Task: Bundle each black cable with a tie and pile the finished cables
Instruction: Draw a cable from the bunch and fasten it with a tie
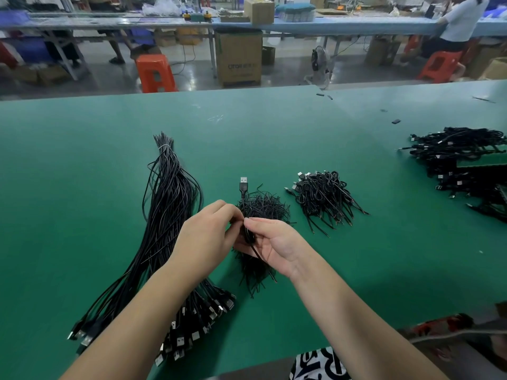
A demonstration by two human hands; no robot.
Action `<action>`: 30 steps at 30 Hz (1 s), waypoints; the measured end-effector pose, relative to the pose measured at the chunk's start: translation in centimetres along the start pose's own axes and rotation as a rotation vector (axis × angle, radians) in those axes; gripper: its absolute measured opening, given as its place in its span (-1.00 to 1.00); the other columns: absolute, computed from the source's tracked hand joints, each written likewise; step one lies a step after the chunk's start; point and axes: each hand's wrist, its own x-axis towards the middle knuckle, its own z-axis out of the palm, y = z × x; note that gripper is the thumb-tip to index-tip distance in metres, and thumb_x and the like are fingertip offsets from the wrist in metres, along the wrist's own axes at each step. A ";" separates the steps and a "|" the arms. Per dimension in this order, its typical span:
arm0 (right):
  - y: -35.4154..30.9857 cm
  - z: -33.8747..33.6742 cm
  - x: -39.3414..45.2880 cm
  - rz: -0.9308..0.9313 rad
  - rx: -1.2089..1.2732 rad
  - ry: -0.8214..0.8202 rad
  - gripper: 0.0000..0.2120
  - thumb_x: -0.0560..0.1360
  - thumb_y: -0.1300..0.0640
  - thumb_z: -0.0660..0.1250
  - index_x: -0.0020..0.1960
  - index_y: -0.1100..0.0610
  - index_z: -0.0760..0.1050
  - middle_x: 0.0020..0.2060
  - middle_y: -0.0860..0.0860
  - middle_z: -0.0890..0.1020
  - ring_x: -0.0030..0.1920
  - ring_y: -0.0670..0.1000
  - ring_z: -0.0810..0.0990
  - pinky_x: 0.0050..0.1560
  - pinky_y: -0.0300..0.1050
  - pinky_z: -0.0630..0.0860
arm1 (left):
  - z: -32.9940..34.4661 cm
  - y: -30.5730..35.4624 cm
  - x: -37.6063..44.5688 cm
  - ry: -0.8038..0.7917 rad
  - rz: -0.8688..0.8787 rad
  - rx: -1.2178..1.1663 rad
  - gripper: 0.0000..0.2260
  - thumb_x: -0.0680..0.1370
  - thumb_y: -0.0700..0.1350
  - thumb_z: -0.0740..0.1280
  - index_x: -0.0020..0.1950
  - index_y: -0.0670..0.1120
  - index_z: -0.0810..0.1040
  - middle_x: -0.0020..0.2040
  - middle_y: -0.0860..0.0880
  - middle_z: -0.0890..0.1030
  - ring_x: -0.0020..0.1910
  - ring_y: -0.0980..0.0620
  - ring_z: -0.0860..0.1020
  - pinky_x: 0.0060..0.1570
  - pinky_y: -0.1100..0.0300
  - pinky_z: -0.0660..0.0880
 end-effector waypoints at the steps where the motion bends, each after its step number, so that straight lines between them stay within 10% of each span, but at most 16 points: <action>1: 0.0 0.0 0.0 -0.002 0.002 0.005 -0.80 0.57 0.27 0.34 -0.11 0.20 0.73 -0.14 0.17 0.69 -0.11 0.08 0.68 0.01 0.00 0.66 | 0.0 0.0 0.0 0.002 0.014 0.013 -0.97 0.54 -0.15 0.43 -0.05 -0.06 0.61 -0.13 0.07 0.59 -0.18 0.00 0.58 -0.26 0.08 0.52; 15: -0.1 -0.8 -0.1 0.067 -0.016 -0.022 -0.83 0.38 0.18 0.45 -0.06 0.20 0.70 -0.15 0.14 0.72 -0.17 0.03 0.72 -0.09 -0.09 0.67 | -0.4 0.1 0.1 -0.085 0.031 0.060 -0.98 0.56 -0.12 0.38 -0.03 -0.05 0.58 -0.10 0.06 0.57 -0.13 -0.01 0.57 -0.20 0.03 0.53; 21: -0.7 -1.4 -0.2 0.068 -0.113 -0.059 -0.77 0.62 0.07 0.32 0.08 0.23 0.63 -0.10 0.12 0.73 -0.13 0.05 0.72 -0.07 -0.05 0.66 | -0.3 -0.2 0.2 -0.104 -0.098 -0.092 -0.93 0.54 -0.12 0.39 -0.11 0.03 0.54 -0.22 0.14 0.53 -0.29 0.17 0.45 -0.27 0.27 0.35; 27: -1.5 -2.1 -0.8 -0.410 -0.695 -0.005 -0.58 0.49 0.33 0.47 0.24 -0.06 0.60 0.30 -0.04 0.59 0.08 -0.04 0.63 0.13 -0.13 0.60 | 0.0 -0.9 0.5 -0.128 -0.512 -0.682 -0.87 0.56 -0.21 0.41 -0.20 -0.10 0.61 -0.44 0.12 0.48 -0.47 0.17 0.33 -0.44 0.29 0.27; 30: -1.6 -1.6 -0.6 -0.493 -0.765 -0.024 -0.77 0.50 0.17 0.46 0.10 -0.07 0.67 0.19 -0.06 0.68 0.15 -0.02 0.66 0.25 -0.09 0.55 | 0.1 -0.6 0.4 -0.152 -0.542 -0.776 -0.89 0.57 -0.23 0.41 -0.16 -0.18 0.59 -0.44 0.08 0.46 -0.46 0.10 0.33 -0.45 0.25 0.26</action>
